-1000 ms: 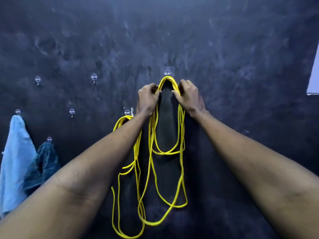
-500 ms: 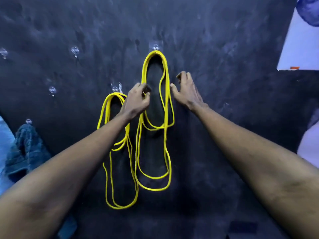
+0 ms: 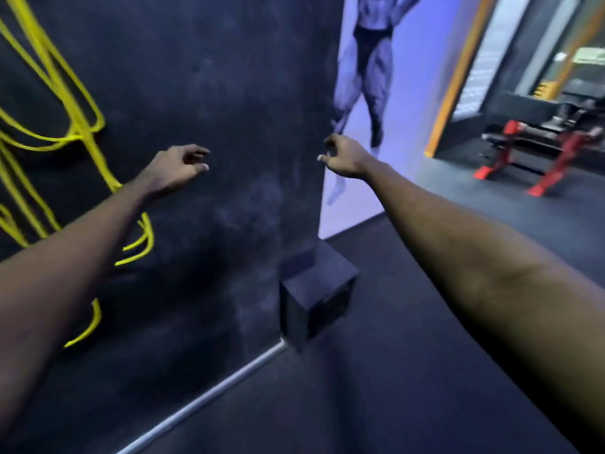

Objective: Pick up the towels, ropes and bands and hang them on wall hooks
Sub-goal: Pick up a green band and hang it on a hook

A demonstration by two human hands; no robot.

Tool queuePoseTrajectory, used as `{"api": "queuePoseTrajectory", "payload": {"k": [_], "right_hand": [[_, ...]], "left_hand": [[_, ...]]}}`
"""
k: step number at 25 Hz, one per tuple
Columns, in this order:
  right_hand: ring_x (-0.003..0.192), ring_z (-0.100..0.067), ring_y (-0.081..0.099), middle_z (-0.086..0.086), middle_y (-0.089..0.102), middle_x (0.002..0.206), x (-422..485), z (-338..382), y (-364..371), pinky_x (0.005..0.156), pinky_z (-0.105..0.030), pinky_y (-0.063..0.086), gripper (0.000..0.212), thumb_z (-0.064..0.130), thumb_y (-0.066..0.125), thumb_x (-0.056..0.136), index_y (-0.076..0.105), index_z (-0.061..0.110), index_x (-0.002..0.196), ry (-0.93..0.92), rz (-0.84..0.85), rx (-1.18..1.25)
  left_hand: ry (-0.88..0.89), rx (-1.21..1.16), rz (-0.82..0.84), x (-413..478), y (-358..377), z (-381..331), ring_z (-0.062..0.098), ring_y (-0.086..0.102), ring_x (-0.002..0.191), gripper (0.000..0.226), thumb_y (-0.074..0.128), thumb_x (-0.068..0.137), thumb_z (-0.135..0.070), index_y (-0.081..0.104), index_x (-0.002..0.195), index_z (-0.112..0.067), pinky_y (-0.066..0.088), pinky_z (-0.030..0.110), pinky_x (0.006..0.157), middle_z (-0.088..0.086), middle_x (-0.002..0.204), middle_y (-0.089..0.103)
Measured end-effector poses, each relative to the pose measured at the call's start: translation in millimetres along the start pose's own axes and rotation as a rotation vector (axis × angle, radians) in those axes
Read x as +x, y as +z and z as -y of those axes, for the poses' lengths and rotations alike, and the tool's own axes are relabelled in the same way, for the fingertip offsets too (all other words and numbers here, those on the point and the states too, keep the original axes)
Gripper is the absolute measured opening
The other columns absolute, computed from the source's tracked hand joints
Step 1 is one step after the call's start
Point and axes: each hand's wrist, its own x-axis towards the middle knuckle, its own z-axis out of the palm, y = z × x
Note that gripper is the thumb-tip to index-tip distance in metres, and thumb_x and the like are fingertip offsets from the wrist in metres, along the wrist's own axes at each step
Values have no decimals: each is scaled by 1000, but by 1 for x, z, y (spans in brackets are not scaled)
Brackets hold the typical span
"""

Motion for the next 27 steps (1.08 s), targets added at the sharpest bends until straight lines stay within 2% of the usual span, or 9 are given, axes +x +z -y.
{"api": "queuePoseTrajectory", "payload": {"k": [3, 7, 11, 17, 21, 24, 27], "right_hand": [[132, -29, 48, -14, 49, 146, -59, -95, -38, 107, -34, 38, 60, 36, 60, 93, 44, 5, 141, 184, -4, -5], [137, -26, 44, -8, 44, 150, -147, -200, -89, 112, -36, 37, 66, 42, 60, 92, 41, 8, 146, 409, -39, -14], [137, -27, 44, -11, 45, 150, -248, -287, -140, 110, -34, 35, 64, 42, 58, 94, 41, 7, 146, 631, -98, -69], [136, -28, 44, -11, 46, 149, -381, -374, -189, 110, -34, 35, 65, 51, 53, 95, 41, 10, 145, 966, -161, -98], [137, -27, 44, -11, 45, 150, -452, -419, -208, 111, -34, 34, 66, 51, 53, 95, 41, 11, 146, 1204, -255, -92], [137, -28, 45, -12, 46, 150, -489, -436, -225, 111, -34, 34, 65, 51, 53, 95, 42, 11, 146, 1336, -335, -106], [135, -28, 47, -11, 48, 148, -537, -455, -240, 112, -36, 36, 66, 53, 55, 93, 43, 12, 144, 1482, -421, -106]], "left_hand": [[63, -62, 113, 16, 61, -55, 17, 58, 122, 38, 65, 90, -30, 61, 127, -28, 39, 34, 110, 1, 127, 66], [156, -137, 235, 21, 148, -145, 18, 58, 121, 40, 65, 90, -26, 61, 130, -24, 40, 33, 108, 4, 130, 64], [265, -211, 375, 18, 235, -250, 15, 60, 114, 43, 62, 87, -27, 60, 130, -28, 43, 29, 96, -2, 129, 62], [482, -274, 601, 24, 364, -388, 13, 58, 112, 44, 60, 90, -25, 57, 133, -27, 41, 28, 96, -5, 129, 59], [654, -263, 800, 33, 460, -478, 22, 58, 120, 50, 65, 88, -28, 54, 137, -25, 42, 36, 105, 6, 138, 57], [770, -287, 918, 32, 515, -545, 27, 54, 126, 50, 63, 93, -19, 50, 141, -18, 40, 34, 99, 14, 139, 54], [867, -322, 1018, 20, 560, -619, 27, 51, 128, 49, 62, 94, -18, 49, 142, -16, 38, 32, 98, 14, 141, 53]]}}
